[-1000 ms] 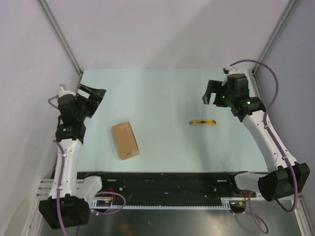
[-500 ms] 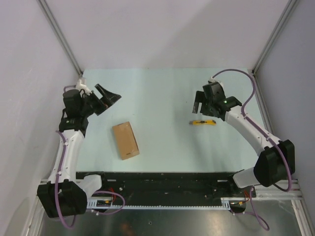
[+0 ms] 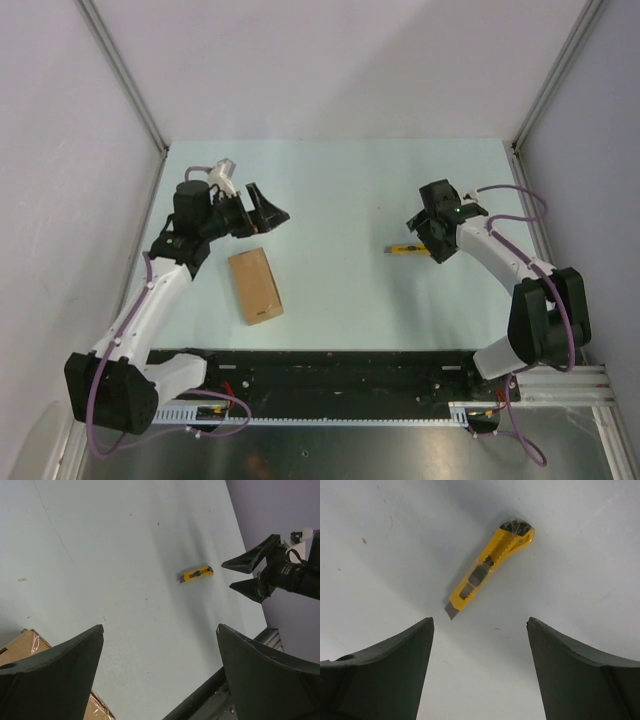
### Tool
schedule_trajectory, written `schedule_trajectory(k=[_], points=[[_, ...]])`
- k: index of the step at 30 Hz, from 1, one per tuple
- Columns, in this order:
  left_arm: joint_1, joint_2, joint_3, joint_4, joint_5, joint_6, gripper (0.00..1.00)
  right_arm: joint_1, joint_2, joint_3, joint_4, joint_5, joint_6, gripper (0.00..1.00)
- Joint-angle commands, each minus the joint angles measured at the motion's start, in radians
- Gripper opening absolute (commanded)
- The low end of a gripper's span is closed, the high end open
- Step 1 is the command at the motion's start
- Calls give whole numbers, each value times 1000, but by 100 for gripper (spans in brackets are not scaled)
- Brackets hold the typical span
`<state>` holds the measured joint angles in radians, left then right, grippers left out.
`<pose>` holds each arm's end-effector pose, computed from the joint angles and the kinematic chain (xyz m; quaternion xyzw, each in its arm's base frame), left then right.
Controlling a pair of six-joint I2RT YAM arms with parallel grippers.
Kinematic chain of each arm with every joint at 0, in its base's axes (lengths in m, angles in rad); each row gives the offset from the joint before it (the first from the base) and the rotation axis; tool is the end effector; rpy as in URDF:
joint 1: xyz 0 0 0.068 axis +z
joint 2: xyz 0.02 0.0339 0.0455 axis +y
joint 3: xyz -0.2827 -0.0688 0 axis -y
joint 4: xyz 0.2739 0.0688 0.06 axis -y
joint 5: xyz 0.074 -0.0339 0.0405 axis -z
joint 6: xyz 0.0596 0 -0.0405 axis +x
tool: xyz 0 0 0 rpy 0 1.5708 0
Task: Unpack the express box
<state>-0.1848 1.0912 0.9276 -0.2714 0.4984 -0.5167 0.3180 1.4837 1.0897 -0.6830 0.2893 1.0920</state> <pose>0.2741 -0.0802 0.3256 -0.0041 0.8277 -0.3744 0.4181 0.3221 0.0881 0.2299 0.3948 0.8753 0.0503 0.2748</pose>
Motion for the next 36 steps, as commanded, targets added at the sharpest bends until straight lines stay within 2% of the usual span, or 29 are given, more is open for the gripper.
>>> schedule_trajectory(k=[1, 4, 9, 23, 30, 36], points=[[-18, 27, 30, 23, -35, 46, 100, 3, 61, -1, -4, 54, 268, 79], [-22, 32, 37, 23, -50, 50, 100, -14, 110, -1, -6, 60, 356, 75], [-24, 29, 25, 24, -69, 61, 100, -51, 176, -1, 54, 14, 411, 71], [-24, 90, 73, 21, -136, 118, 100, -92, 294, 12, 102, 1, 468, 65], [-24, 107, 79, 21, -175, 122, 100, -108, 357, 85, -13, 4, 485, 61], [-24, 111, 83, 17, -211, 118, 100, -151, 404, 119, -79, -70, 459, 53]])
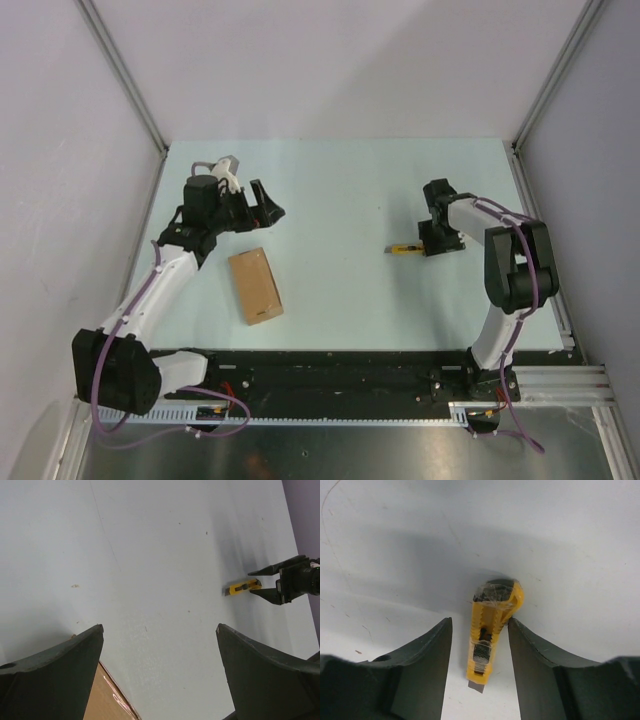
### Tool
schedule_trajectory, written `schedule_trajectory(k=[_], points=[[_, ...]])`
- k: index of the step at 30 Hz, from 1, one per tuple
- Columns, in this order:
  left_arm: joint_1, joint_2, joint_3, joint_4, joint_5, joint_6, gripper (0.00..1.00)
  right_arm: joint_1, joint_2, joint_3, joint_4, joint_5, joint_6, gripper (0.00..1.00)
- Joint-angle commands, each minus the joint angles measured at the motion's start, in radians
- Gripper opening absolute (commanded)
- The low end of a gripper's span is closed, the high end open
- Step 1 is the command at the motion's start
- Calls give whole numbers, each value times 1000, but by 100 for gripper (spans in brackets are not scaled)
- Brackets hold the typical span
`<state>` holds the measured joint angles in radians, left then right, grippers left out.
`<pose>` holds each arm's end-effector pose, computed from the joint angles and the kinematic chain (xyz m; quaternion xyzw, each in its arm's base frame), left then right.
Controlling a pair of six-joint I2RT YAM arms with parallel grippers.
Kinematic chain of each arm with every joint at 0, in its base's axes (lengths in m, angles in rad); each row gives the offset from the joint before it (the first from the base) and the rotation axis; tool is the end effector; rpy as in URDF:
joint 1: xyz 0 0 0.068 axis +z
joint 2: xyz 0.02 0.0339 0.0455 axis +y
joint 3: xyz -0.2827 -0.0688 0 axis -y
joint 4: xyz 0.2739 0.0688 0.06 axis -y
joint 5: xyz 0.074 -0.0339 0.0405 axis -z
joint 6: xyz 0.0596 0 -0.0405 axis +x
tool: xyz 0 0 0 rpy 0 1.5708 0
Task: Unpack the express box
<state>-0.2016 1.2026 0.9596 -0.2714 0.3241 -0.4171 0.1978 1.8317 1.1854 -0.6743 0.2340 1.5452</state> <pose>0.3020 -0.0811 0.3054 -0.0108 0.8562 -0.2842 0.4313 0.3757 0.0612 0.1417 0.6262 0.7610 0.0203 0.1684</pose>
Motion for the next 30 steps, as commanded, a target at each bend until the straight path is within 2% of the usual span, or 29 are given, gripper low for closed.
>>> schedule_trajectory(k=[1, 5, 11, 15, 19, 23, 30], points=[[-7, 0, 50, 15, -48, 17, 100, -40, 64, 28, -103, -28, -8, 52], [-7, -3, 48, 12, -74, 15, 100, -54, 96, 54, -139, -55, -39, 47], [-7, -11, 45, 8, -74, 21, 100, -49, 138, 109, -176, -76, -63, 32], [-7, -15, 47, 6, -45, 35, 100, -29, 130, 129, -183, -50, -80, 18], [-7, -12, 51, 6, 18, 37, 100, -3, 91, 137, -169, -12, -106, 9], [-27, 15, 65, 8, 124, 34, 100, 43, -3, 138, -143, 14, -154, 6], [-186, 123, 105, 26, 151, -14, 100, 152, -182, 138, -97, 22, -215, 0]])
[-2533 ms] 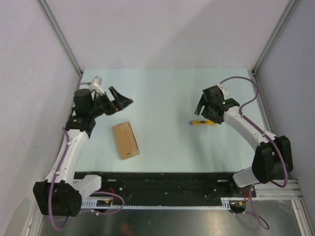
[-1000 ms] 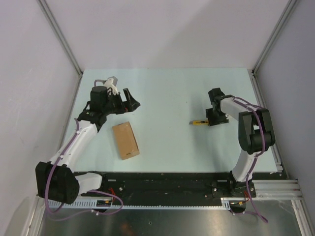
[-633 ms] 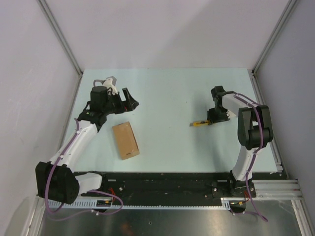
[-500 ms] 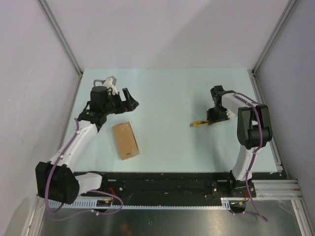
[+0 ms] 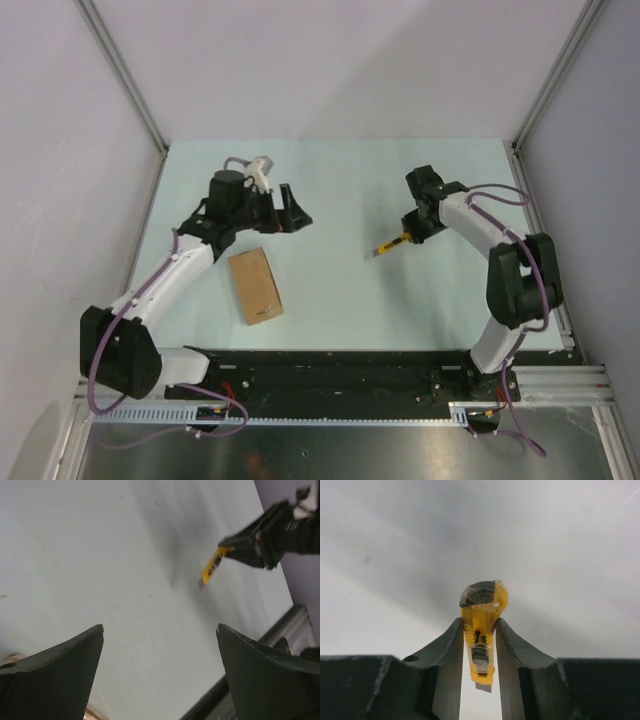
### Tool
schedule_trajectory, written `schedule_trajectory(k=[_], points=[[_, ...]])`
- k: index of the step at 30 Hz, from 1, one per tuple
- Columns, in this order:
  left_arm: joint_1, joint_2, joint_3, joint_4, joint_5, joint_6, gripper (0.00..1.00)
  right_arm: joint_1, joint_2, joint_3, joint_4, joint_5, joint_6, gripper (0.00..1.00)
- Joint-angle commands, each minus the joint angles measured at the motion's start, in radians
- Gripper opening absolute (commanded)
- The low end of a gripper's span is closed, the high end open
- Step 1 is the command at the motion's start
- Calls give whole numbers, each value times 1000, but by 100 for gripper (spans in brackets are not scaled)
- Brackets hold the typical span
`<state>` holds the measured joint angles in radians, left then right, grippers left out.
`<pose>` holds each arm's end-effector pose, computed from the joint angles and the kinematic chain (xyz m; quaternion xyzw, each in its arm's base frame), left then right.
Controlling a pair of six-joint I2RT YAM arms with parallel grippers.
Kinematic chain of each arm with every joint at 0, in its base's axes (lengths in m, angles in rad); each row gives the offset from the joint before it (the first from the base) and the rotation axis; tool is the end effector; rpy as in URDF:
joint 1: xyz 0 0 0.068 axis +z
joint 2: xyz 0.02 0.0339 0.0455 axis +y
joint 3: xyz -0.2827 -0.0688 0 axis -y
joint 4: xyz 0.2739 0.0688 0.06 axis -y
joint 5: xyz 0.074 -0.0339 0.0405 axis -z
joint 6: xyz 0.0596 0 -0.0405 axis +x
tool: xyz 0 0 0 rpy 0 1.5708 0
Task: Unpack the express box
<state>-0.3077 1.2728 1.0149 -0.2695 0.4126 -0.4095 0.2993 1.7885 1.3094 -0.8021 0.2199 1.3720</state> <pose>0.3056 -0.1222 0.3072 0.0588 0.8527 -0.3375 0.3944 0.3760 0.1024 0.1898 0.5162 0.8374 0.0336 0.1767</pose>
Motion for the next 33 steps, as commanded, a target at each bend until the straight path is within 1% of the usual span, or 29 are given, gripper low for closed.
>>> schedule_trajectory(k=[1, 3, 4, 5, 7, 11, 13, 15, 16, 17, 19, 20, 23, 25, 26, 29, 31, 32, 33], points=[[-121, 87, 68, 29, 77, -28, 100, 81, -162, 14, 32, 36, -42, 0], [-165, 121, 88, 44, 78, -32, 100, 122, -217, 14, 46, 44, -47, 0], [-203, 155, 111, 47, 74, -31, 100, 138, -234, 14, 49, 45, -47, 0], [-218, 169, 125, 53, 69, -28, 100, 173, -248, 14, 49, 48, -45, 0], [-249, 198, 161, 59, 80, -23, 100, 199, -288, 14, 50, 47, -45, 0], [-268, 258, 205, 87, 153, -41, 100, 259, -346, 13, 61, 56, -56, 0], [-283, 264, 206, 113, 204, -48, 100, 268, -373, 13, 67, 59, -65, 0], [-300, 264, 200, 133, 250, -57, 91, 279, -385, 13, 75, 61, -70, 0], [-306, 263, 189, 148, 258, -57, 89, 284, -388, 13, 84, 59, -77, 0], [-310, 261, 182, 154, 265, -58, 78, 285, -394, 13, 96, 52, -79, 0], [-321, 255, 157, 171, 290, -55, 69, 288, -397, 13, 115, 39, -93, 0], [-323, 254, 148, 176, 295, -63, 62, 291, -399, 13, 127, 33, -96, 0], [-324, 244, 122, 196, 310, -75, 51, 299, -402, 11, 145, 24, -102, 0], [-324, 243, 110, 213, 324, -84, 47, 305, -408, 11, 155, 19, -108, 0], [-324, 243, 106, 217, 327, -89, 40, 307, -409, 11, 161, 18, -109, 0], [-326, 237, 99, 222, 316, -94, 26, 307, -413, 13, 172, 9, -111, 0], [-324, 235, 90, 223, 308, -94, 21, 307, -414, 10, 175, 4, -113, 0], [-324, 232, 88, 225, 295, -95, 12, 308, -417, 10, 179, -1, -117, 0], [-324, 234, 85, 225, 287, -97, 8, 308, -416, 10, 181, -4, -122, 0]])
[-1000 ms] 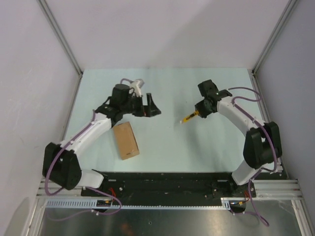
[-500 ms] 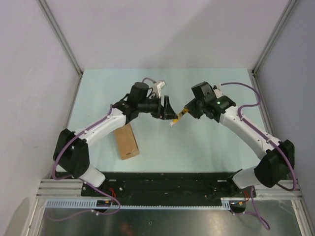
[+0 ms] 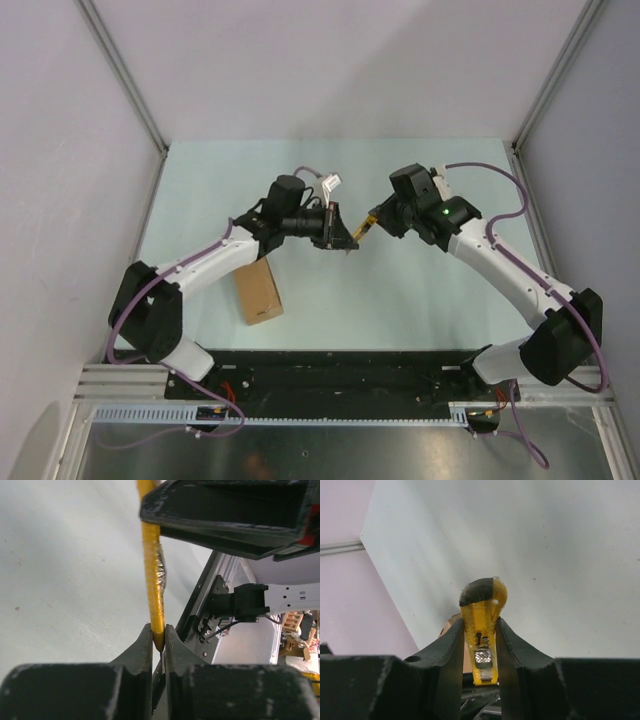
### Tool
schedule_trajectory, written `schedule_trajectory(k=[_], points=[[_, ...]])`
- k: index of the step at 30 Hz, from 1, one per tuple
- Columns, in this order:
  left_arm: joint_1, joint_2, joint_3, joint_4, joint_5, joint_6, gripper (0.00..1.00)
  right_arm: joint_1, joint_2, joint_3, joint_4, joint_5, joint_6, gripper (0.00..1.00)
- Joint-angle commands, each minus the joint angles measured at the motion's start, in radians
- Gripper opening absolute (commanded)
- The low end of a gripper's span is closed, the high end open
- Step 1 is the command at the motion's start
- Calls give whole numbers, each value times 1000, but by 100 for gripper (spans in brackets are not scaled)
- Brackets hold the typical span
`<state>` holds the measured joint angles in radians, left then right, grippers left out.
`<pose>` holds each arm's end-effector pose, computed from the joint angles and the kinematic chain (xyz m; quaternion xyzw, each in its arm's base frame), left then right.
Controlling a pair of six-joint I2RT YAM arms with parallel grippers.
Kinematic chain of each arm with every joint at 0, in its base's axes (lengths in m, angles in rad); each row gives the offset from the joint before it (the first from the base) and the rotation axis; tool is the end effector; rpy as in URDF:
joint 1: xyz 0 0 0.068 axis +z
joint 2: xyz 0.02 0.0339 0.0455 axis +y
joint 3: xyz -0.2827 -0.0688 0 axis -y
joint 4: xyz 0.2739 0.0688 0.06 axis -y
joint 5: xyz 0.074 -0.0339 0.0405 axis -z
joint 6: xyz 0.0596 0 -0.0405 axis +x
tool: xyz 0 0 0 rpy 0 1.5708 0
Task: Unpack the express box
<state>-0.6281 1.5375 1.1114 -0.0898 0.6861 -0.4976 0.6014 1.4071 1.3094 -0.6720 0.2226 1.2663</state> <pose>0.2928 -0.2593 0.2782 0.2220 0.8010 -0.4987 0.2458 0.2938 0.1856 0.3335 0.3396 0.8509 0.2507 0.3127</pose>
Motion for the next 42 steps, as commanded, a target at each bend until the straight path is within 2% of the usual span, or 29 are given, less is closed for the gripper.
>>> schedule_trajectory(k=[1, 2, 4, 5, 7, 8, 10, 11, 13, 14, 16, 17, 19, 20, 25, 28, 36, 39, 42], points=[[-4, -31, -13, 44, 7, -10, 4, 6, -37, 10, 51, -9, -19, 0], [-4, -33, -13, 44, 3, -13, 0, 6, -39, 10, 57, -18, -27, 2], [-2, -36, -9, 44, 0, -13, 0, 8, -39, 10, 68, -31, -97, 11], [-1, -36, -7, 44, 1, -12, 0, 6, -37, 10, 81, -38, -129, 31], [11, -46, -4, 44, 21, -9, 0, 8, -37, 10, 91, -37, -270, 60], [16, -53, -2, 44, 35, -7, 0, 8, -34, 8, 86, -29, -327, 82], [37, -74, -2, 42, 85, -6, 0, -12, -39, 8, 84, -52, -473, 96], [47, -82, -4, 42, 104, -6, 0, -24, -52, 5, 109, -131, -525, 100], [74, -114, -12, 42, 154, -18, 0, -61, -75, -18, 147, -211, -638, 100], [83, -123, -15, 42, 171, -22, 0, -75, -101, -25, 193, -341, -666, 100], [108, -154, -19, 41, 232, -39, 0, -126, -117, -32, 228, -464, -737, 100], [116, -163, -19, 42, 257, -47, 0, -140, -125, -30, 270, -603, -758, 100], [133, -178, -19, 44, 338, -76, 0, -173, -148, -30, 311, -743, -781, 100], [136, -181, -16, 42, 363, -84, 0, -179, -155, -30, 357, -875, -798, 100], [136, -212, 7, 44, 440, -122, 0, -172, -189, -30, 486, -1167, -786, 100], [136, -224, 36, 44, 464, -140, 0, -160, -197, -30, 544, -1241, -753, 100], [134, -234, 85, 44, 466, -163, 0, -135, -186, -29, 692, -1309, -639, 97], [134, -220, 88, 44, 471, -180, 0, -134, -181, -30, 721, -1321, -616, 93], [136, -215, 88, 44, 466, -187, 0, -134, -175, -30, 729, -1344, -611, 81]])
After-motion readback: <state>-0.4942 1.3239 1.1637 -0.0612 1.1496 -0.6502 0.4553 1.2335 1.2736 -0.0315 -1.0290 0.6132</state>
